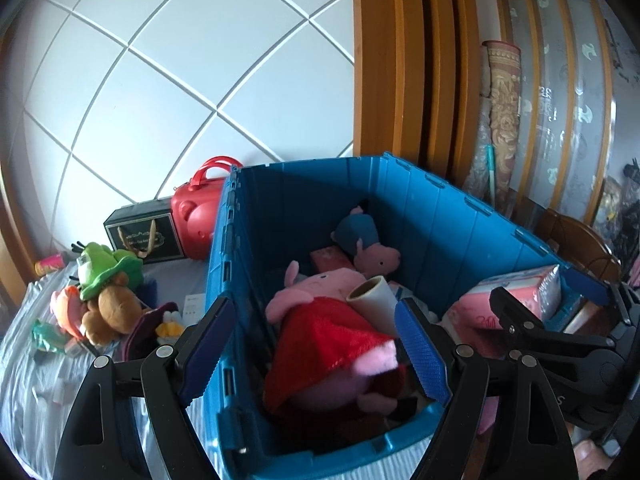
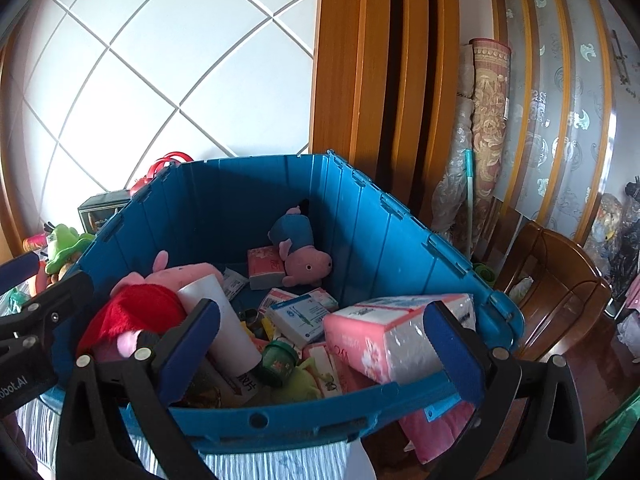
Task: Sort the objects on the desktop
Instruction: 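Withdraw both grippers from the bin back over the bed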
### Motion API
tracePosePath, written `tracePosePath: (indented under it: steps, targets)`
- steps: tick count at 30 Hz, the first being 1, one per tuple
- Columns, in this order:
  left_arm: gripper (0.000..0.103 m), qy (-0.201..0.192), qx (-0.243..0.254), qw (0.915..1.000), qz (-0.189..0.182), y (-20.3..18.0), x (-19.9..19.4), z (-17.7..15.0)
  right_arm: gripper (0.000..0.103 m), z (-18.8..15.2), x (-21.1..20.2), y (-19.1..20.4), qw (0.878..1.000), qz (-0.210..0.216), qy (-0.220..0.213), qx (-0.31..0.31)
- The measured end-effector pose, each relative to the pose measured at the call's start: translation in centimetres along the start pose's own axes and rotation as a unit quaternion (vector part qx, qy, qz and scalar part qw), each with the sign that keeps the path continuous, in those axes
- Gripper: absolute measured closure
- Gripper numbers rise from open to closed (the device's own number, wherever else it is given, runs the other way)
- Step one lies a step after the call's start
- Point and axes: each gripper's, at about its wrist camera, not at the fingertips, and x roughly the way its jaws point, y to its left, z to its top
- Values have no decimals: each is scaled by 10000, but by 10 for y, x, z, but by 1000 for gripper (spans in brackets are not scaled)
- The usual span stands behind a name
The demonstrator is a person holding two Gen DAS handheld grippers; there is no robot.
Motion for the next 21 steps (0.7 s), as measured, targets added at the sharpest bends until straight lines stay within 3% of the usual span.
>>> tracePosePath:
  steps: [11, 21]
  targets:
    - [20, -19, 155, 9993, -342, 22, -43, -29, 0, -26, -47, 21, 9994, -311, 66, 118]
    - [20, 100, 290, 9979, -570, 85, -89, -75, 0, -73, -107, 88, 9983, -491, 229, 228]
